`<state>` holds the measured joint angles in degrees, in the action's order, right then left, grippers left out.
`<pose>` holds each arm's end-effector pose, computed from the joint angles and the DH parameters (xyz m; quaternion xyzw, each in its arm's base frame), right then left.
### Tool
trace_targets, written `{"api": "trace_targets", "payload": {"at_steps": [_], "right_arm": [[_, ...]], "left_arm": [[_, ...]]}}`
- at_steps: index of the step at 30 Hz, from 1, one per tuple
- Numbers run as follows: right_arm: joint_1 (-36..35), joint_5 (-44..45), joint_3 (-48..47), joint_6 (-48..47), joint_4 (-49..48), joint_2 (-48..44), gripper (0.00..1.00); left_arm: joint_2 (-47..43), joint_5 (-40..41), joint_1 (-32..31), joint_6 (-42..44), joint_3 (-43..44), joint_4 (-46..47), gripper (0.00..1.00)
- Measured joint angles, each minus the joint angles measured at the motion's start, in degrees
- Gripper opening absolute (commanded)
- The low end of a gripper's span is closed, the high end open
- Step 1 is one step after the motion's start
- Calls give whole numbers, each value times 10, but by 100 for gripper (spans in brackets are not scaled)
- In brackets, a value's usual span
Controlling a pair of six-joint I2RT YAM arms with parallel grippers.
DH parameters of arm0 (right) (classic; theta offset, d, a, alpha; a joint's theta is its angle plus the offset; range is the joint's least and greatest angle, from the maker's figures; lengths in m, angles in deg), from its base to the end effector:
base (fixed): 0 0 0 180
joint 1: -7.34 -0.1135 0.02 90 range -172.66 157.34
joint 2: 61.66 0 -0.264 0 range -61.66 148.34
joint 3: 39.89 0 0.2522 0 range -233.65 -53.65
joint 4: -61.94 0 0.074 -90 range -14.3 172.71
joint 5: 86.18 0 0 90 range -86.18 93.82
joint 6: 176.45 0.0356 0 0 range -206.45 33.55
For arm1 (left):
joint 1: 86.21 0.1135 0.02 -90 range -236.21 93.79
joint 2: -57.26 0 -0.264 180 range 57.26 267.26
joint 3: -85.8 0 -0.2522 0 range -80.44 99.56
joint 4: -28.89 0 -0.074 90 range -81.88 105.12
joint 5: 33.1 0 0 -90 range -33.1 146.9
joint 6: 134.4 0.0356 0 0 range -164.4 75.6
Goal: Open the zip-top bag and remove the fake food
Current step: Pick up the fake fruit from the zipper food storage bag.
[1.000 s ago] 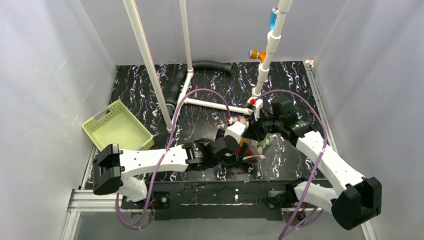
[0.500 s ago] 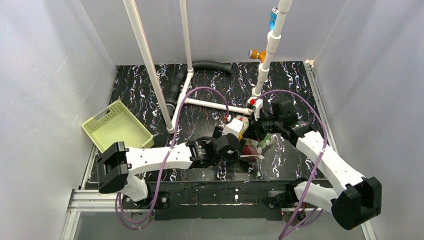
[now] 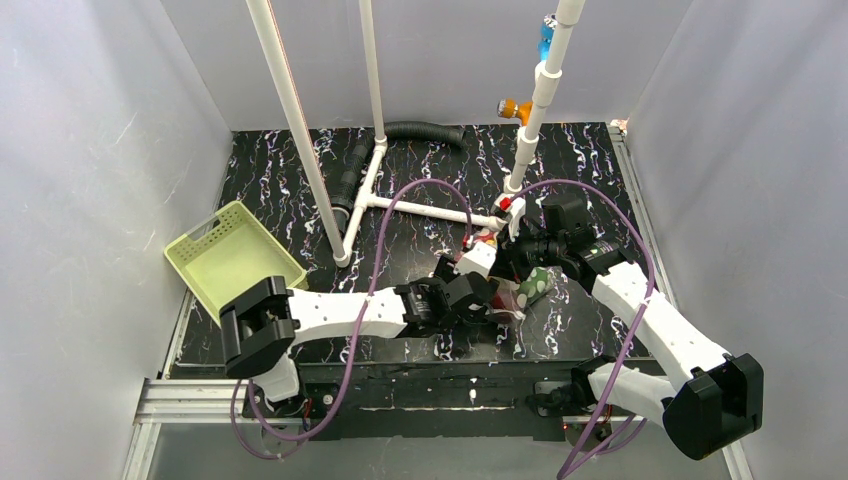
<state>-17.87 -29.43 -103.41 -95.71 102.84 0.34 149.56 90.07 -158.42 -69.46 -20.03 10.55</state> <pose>0.1983 0.1149 0.2874 -0.3735 0.7911 0.3130 0.3698 0.1266 -0.3309 0.2371 0.2244 0.8357 -0.1555 0.4765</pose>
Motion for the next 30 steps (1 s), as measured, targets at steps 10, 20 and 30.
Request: {"api": "trace_targets", "payload": {"at_steps": [10, 20, 30], "right_arm": [[4, 17, 0, 0, 1, 0, 1], [5, 31, 0, -2, -3, 0, 1], [7, 36, 2, -5, -3, 0, 1]], "left_arm": [[59, 54, 0, 12, 0, 32, 73], [87, 54, 2, 26, 0, 45, 46], [90, 46, 4, 34, 0, 47, 14]]}}
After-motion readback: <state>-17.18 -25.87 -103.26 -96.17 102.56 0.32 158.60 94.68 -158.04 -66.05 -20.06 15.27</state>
